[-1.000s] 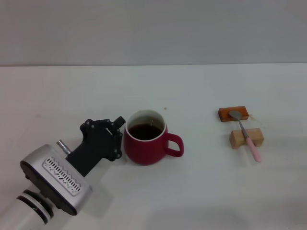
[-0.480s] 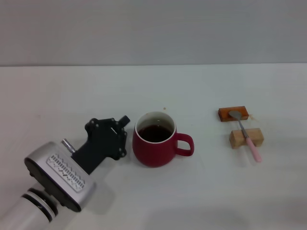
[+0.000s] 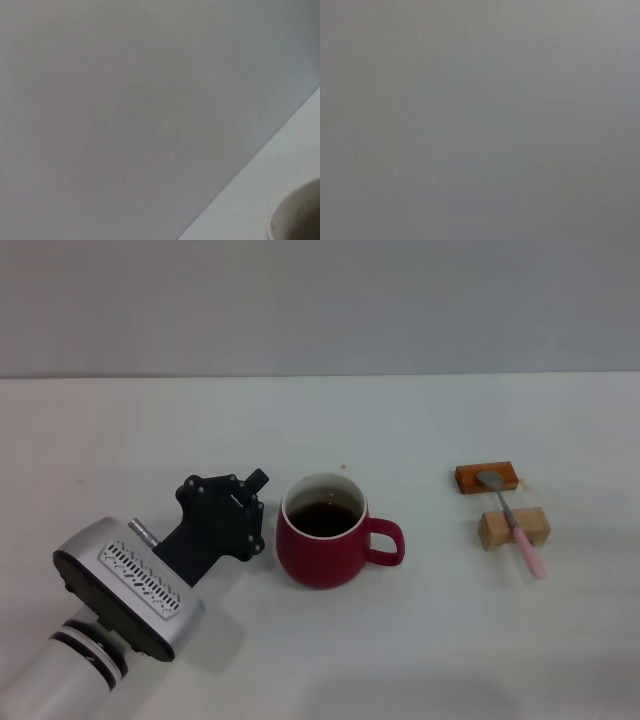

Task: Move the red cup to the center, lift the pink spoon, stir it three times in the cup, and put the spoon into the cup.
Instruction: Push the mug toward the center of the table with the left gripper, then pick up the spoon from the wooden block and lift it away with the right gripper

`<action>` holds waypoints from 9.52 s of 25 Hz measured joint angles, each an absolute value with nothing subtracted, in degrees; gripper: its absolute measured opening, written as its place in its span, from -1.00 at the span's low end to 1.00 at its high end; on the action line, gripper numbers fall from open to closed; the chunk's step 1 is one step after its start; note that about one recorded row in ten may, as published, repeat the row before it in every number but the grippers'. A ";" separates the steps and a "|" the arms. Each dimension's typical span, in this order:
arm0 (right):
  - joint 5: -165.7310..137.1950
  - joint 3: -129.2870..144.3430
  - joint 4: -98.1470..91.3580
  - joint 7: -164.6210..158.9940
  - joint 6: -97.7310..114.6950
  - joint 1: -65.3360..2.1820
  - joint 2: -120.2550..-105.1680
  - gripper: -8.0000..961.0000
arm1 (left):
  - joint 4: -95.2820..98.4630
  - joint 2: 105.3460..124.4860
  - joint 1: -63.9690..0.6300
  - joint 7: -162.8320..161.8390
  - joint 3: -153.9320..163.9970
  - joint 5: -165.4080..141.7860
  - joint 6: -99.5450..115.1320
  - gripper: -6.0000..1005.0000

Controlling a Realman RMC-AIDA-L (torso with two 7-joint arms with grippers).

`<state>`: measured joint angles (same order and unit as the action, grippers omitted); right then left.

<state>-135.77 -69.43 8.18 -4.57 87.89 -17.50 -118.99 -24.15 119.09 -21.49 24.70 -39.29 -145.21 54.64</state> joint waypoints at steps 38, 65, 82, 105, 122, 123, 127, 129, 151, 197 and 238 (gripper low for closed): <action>-135.83 -63.35 14.92 -4.47 87.25 -11.16 -119.74 0.39 | -19.71 118.16 -22.66 5.42 -64.58 -129.55 61.29 -0.88; -108.36 -15.42 36.01 7.55 86.57 1.68 -119.72 0.39 | -14.12 115.48 -27.85 -0.52 -71.59 -129.56 62.67 0.57; -98.26 -6.08 36.05 7.56 77.17 -2.06 -119.65 0.39 | -12.38 115.53 -26.98 -0.52 -70.96 -129.55 65.27 0.63; -98.08 -8.01 35.51 7.08 70.47 -5.73 -119.33 0.39 | -11.92 116.04 -26.53 -0.53 -70.83 -129.55 67.53 0.63; -98.08 -9.70 33.66 7.03 66.60 -9.58 -119.18 0.39 | -11.95 116.89 -26.45 -0.53 -71.19 -129.55 68.77 0.63; -98.08 -9.70 33.66 7.03 66.60 -9.58 -119.18 0.39 | -11.96 116.93 -26.49 -0.53 -71.25 -129.55 68.77 0.63; -98.08 -10.42 33.19 7.02 65.47 -10.59 -119.09 0.39 | -11.95 117.03 -26.62 -0.53 -71.36 -129.55 68.77 0.63; -98.08 -10.60 32.97 7.03 65.14 -10.92 -119.07 0.38 | -11.96 117.06 -26.69 -0.53 -71.36 -129.55 68.77 0.63; -98.08 -12.12 31.42 6.94 62.05 -14.93 -119.09 0.31 | -11.95 117.07 -26.84 -0.53 -71.36 -129.55 68.72 0.63; -98.08 -12.83 31.02 6.94 61.69 -14.96 -119.19 -0.29 | -12.13 117.16 -26.36 -0.53 -71.36 -129.55 69.08 0.63; -98.08 -13.62 30.96 6.94 59.66 -15.56 -119.35 -0.52 | -11.87 117.16 -26.89 -0.53 -71.36 -129.55 68.71 0.63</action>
